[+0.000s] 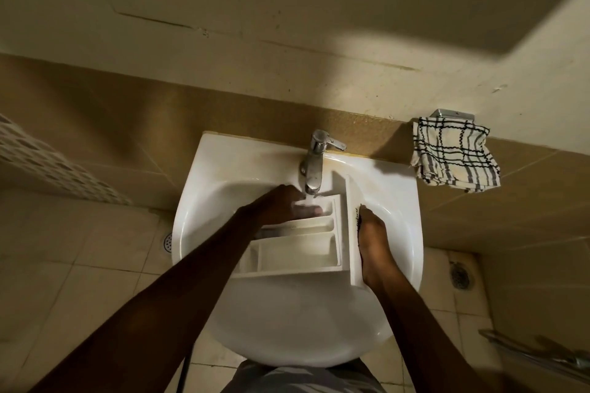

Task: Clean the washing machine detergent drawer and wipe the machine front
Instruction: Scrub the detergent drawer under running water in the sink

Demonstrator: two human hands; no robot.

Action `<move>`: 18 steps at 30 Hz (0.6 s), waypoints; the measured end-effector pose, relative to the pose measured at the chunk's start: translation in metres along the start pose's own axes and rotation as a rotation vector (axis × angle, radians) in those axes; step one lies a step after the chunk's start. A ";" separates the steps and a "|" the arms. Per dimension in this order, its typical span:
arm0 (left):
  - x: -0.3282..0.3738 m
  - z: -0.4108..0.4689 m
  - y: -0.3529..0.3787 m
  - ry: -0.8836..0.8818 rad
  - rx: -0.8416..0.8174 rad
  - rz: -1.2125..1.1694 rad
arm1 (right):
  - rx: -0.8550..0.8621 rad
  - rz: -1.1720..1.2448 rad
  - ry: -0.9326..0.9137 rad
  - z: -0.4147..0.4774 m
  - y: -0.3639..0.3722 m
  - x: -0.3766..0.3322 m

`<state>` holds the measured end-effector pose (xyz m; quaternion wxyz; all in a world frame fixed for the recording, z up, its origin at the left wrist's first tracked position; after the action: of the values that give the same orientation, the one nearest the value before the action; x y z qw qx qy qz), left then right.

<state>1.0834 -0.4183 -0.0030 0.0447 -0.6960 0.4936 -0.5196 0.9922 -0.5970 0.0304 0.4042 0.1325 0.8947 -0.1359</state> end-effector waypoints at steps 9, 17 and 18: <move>-0.018 -0.008 -0.007 0.048 -0.093 0.098 | 0.057 -0.020 -0.032 0.002 -0.017 -0.017; -0.002 0.004 0.006 -0.036 -0.009 0.075 | 0.045 -0.090 -0.086 -0.009 0.005 -0.022; -0.005 0.001 0.005 -0.037 -0.018 0.067 | 0.043 -0.082 -0.092 -0.009 0.002 -0.024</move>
<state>1.0816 -0.4174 -0.0098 0.0650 -0.6890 0.5204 -0.5002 1.0017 -0.5949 0.0544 0.4361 0.0982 0.8768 -0.1774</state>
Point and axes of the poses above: each hand's wrist, its own z-axis towards the middle knuckle, its own y-axis out of the palm, x = y × z, the point moved 7 cm from there along z, towards the middle knuckle
